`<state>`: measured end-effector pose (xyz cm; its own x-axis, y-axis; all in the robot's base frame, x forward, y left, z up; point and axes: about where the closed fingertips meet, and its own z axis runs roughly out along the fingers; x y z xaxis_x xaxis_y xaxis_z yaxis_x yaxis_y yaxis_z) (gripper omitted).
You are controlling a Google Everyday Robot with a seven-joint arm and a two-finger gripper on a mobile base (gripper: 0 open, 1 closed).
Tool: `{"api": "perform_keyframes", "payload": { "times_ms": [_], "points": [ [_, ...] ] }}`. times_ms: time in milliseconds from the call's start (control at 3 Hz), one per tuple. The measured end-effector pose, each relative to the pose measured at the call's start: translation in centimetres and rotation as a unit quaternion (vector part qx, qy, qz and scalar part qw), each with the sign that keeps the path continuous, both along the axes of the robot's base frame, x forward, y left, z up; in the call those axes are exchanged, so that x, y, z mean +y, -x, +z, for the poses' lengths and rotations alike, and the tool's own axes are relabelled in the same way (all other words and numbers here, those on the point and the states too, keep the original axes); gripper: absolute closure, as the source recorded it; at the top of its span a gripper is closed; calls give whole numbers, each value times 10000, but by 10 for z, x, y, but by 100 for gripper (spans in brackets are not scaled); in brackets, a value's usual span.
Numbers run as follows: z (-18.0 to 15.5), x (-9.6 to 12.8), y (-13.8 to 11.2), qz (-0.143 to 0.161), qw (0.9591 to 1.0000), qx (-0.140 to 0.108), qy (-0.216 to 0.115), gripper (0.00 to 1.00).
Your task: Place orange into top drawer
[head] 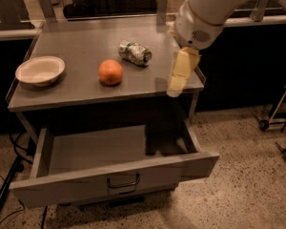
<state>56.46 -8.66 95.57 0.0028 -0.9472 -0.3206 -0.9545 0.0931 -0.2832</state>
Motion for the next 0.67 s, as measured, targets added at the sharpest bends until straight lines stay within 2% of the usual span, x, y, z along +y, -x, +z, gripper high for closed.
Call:
{"api": "perform_keyframes", "payload": {
  "times_ms": [333,667],
  "points": [
    [-11,23,-9,163,9995,130,-232,0],
    [-11,23,-9,165,9995,136,-236,0]
  ]
}}
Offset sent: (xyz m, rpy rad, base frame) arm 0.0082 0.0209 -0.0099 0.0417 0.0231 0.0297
